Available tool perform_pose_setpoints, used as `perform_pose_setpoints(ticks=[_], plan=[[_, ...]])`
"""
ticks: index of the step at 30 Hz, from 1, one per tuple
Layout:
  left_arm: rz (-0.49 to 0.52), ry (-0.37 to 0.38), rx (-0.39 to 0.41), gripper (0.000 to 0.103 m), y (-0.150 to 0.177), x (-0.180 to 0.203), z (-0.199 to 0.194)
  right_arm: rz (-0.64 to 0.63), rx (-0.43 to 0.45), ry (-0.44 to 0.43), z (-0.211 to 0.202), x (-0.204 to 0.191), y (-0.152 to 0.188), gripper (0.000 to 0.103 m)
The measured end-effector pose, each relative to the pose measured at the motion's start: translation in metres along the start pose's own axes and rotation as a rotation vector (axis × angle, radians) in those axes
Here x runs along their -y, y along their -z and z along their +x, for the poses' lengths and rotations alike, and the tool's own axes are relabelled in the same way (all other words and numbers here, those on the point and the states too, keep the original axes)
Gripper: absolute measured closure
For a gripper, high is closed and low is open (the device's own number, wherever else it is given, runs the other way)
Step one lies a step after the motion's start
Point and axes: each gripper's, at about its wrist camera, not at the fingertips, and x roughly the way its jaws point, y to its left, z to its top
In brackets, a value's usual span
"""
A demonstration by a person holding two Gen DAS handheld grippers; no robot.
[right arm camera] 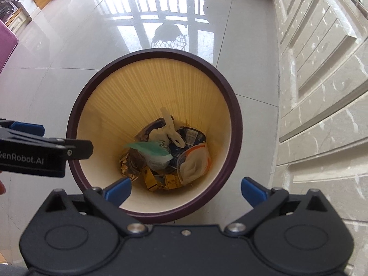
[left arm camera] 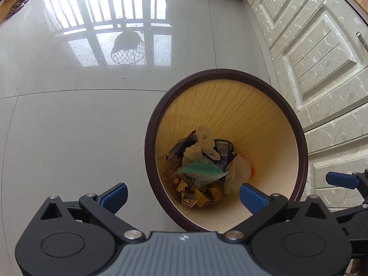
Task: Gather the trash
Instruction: 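Move both open tools back toward the trash on the daybed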
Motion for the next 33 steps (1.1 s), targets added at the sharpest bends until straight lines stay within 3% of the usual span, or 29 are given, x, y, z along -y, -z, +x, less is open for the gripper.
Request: perform_pose_setpoints(ticks=[9,25,33], plan=[[0.011,-0.001,0.050,0.000,0.003,-0.004,-0.020,0.062,0.074,0.033,-0.024,0.015,0.001,0.000],[0.050,-0.069,0.157,0.000,0.026,-0.014,-0.068,0.086,0.192,0.089,-0.073,0.011,0.016,0.000],[0.056,-0.071,0.236,0.000,0.038,-0.011,-0.102,0.080,0.299,0.099,-0.118,0.005,0.022,0.000]])
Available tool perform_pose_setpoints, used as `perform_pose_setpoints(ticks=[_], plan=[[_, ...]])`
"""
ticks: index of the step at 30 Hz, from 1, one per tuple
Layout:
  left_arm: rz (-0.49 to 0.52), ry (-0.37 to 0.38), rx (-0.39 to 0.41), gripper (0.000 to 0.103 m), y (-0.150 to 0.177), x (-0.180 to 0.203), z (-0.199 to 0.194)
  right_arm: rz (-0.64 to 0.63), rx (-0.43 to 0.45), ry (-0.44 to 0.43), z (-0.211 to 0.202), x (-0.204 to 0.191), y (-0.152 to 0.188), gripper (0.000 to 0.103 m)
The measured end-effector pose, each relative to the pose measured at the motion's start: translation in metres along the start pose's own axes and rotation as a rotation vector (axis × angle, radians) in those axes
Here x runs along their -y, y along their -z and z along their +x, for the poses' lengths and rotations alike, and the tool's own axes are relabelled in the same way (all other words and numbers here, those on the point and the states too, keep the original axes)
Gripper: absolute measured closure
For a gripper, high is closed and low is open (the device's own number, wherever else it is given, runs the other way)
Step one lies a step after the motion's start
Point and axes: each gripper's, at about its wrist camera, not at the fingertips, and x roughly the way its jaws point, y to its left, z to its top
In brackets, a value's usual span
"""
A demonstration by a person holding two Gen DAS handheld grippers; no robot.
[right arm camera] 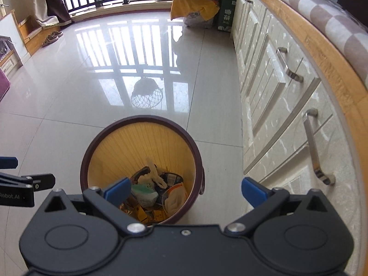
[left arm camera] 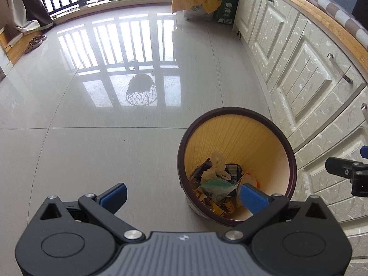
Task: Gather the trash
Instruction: 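Move both open tools back toward the trash on the daybed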
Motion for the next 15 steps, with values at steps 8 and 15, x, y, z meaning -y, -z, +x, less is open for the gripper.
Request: perform_pose_setpoints(ticks=[8,15], plan=[[-0.018,0.018,0.114,0.000,-0.006,0.002,-0.052,0.013,0.127,0.007,-0.056,0.000,-0.007,0.000],[-0.024,0.045,0.228,0.000,-0.012,0.013,-0.103,0.042,0.251,0.032,-0.115,0.013,-0.012,0.000]])
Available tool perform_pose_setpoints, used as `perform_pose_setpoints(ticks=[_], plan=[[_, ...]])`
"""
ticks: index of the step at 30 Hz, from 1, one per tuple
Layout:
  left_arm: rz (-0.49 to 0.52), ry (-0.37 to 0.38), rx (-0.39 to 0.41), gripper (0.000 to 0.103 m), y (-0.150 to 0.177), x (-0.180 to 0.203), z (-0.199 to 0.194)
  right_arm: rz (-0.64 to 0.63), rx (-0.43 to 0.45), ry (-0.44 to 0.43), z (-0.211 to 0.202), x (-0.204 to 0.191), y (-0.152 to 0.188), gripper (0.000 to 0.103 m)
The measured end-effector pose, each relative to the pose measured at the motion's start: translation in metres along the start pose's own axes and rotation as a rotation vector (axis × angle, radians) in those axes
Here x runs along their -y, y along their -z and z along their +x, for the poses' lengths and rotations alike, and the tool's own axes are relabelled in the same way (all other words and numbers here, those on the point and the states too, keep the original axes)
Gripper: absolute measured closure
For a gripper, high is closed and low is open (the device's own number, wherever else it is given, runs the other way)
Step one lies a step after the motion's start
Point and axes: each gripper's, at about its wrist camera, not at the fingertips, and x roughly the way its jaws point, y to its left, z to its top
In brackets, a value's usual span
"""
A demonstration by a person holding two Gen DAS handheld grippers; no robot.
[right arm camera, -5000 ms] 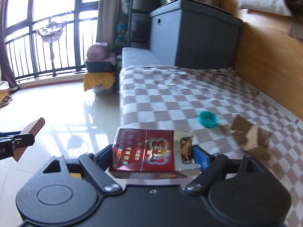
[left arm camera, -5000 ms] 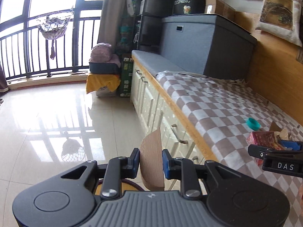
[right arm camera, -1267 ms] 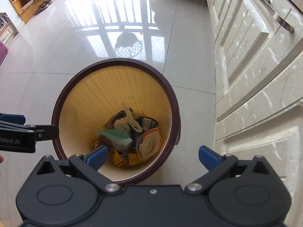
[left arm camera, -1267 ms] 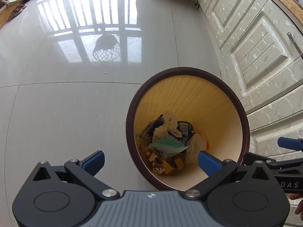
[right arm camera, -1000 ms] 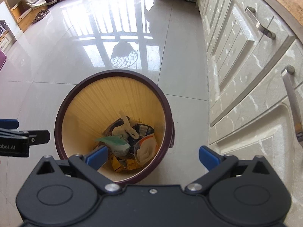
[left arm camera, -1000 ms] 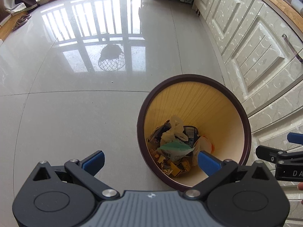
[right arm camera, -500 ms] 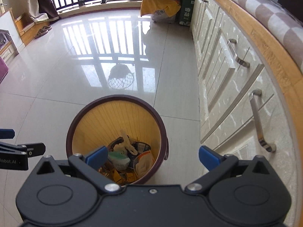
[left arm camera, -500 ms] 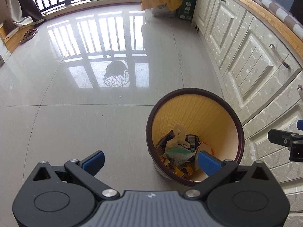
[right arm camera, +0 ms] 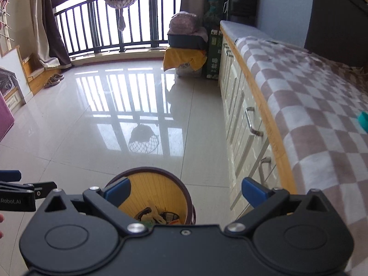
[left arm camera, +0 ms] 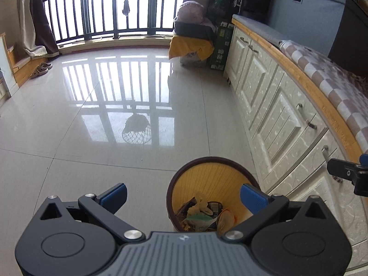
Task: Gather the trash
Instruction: 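Move both open tools back toward the trash on the daybed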
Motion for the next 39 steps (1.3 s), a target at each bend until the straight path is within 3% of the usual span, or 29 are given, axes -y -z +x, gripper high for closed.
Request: perform_pose_setpoints(ticks=[17,28,39], plan=[[0.076,0.115,0.247,0.000,-0.030,0.087,-0.084,0.024,0.247,0.147,-0.130,0.082,-0.031,0.000],[0.180,0.239,0.340,0.000,-0.042,0.170,-0.108,0.041,0.311,0.291,-0.182,0.156,-0.016,0.000],[0.293,0.369,0.361,0.000,-0.041,0.253,-0.104,0.100,0.321,0.401,-0.195,0.254,0.004,0.000]])
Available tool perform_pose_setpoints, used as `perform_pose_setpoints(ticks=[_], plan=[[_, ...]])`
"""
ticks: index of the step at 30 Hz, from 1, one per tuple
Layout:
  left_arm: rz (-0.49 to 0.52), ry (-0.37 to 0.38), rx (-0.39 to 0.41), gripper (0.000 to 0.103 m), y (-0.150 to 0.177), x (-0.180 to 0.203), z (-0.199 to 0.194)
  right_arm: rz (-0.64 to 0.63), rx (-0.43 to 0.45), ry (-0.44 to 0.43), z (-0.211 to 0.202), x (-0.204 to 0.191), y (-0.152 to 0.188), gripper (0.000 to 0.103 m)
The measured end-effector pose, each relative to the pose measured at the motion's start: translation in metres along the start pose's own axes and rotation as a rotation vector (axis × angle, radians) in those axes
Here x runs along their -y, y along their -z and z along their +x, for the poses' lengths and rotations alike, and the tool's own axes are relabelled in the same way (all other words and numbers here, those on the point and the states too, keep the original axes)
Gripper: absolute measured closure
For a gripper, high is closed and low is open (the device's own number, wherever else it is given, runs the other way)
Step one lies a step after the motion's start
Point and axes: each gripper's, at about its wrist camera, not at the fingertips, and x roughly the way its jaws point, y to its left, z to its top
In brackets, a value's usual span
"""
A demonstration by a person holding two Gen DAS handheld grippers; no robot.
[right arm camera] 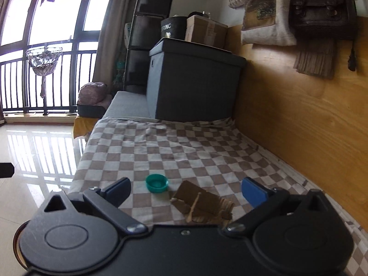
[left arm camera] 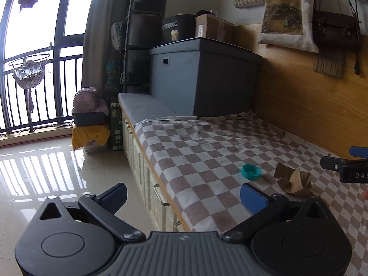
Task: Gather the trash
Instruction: 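Move both open tools back toward the trash on the daybed, then grasp the crumpled cardboard with the right tool while the left grasps the teal cap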
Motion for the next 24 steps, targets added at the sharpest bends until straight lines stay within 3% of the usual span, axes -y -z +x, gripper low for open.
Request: perform_pose_setpoints(ticks=[5,10,17,24], plan=[[0.022,0.046,0.007,0.000,-0.006,0.029,0.024,0.090,-0.005,0.028,0.027,0.041,0.008,0.000],[0.026,0.120,-0.002,0.000,-0.006,0.056,0.055,0.197,-0.013,-0.005,0.061,0.071,0.025,0.000],[0.048,0.221,-0.062,0.000,0.001,0.081,0.106,0.287,-0.018,-0.138,0.113,0.092,0.051,0.000],[0.105,0.256,-0.105,0.001,0.009,0.098,0.158,0.341,-0.032,-0.302,0.158,0.112,0.069,0.000]])
